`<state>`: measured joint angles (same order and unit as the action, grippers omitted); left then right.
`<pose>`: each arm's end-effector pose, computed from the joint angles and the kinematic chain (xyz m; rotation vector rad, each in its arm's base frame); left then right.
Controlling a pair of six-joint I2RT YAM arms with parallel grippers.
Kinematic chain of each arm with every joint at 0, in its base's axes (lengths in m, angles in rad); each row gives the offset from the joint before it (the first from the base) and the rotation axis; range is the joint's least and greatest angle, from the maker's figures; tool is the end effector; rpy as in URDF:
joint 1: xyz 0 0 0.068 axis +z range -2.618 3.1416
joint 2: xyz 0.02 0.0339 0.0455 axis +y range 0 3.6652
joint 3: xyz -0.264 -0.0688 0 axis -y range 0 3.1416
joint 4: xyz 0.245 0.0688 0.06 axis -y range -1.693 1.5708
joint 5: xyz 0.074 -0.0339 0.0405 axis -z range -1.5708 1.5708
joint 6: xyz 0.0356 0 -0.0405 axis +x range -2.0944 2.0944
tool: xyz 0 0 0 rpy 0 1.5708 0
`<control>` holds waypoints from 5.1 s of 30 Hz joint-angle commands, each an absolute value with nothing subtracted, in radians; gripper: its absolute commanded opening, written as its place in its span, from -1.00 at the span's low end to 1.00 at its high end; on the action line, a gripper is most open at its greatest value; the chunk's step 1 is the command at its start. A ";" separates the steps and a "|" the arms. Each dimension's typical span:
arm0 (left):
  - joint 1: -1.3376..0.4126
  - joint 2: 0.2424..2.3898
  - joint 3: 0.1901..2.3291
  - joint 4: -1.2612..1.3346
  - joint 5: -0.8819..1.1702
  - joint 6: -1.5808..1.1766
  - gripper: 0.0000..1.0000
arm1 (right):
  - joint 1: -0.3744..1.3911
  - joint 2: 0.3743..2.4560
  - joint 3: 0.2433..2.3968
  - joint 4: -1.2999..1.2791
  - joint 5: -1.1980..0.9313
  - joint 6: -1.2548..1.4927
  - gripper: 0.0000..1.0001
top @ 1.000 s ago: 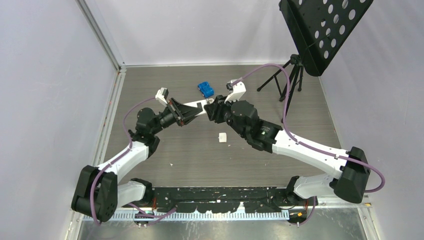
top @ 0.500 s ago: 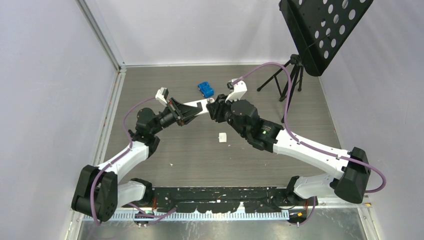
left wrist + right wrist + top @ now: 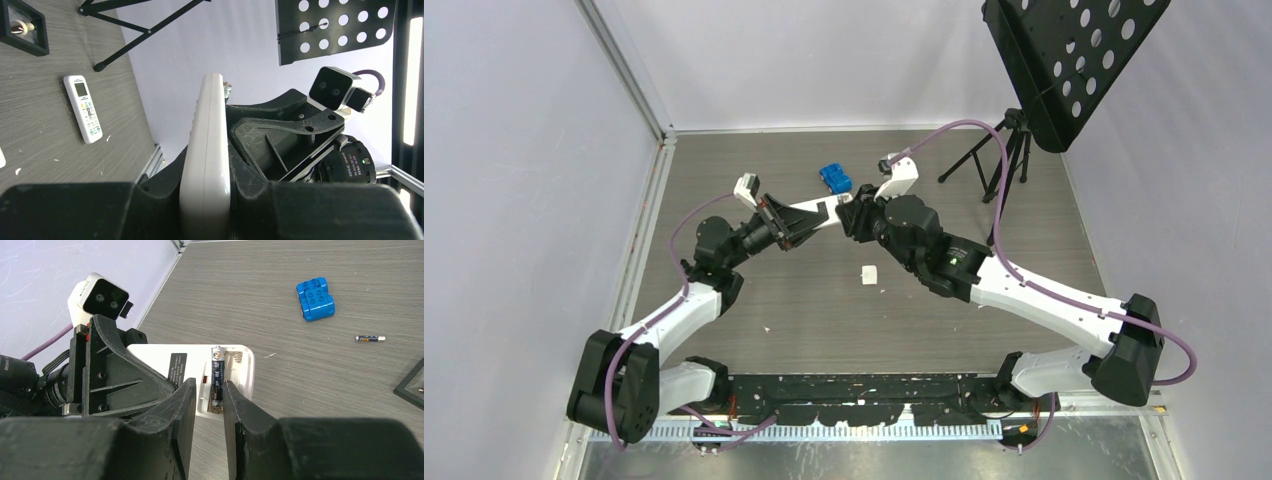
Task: Load the batteries into the remote control
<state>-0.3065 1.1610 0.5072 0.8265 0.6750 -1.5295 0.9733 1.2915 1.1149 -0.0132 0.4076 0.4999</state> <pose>0.2279 -0.0955 0.2717 -0.3802 1.7324 -1.8956 0.1825 0.2432 0.3632 -0.1216 1.7960 0.7132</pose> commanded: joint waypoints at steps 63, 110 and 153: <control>-0.308 1.155 0.525 1.128 0.699 -1.470 -1.00 | 0.873 1.289 1.042 0.352 0.276 1.294 -0.18; -0.262 0.703 0.432 0.376 0.642 -0.652 -1.00 | 0.595 1.898 1.417 -0.276 0.441 0.597 0.26; -0.262 0.713 0.433 0.361 0.583 -0.718 -1.00 | 0.540 2.264 1.729 -0.359 0.567 0.507 -0.14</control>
<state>-0.2661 0.7177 0.4274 0.3134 0.5911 -0.7082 0.5457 2.2658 1.6958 -0.2966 0.5404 0.4999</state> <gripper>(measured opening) 0.222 0.463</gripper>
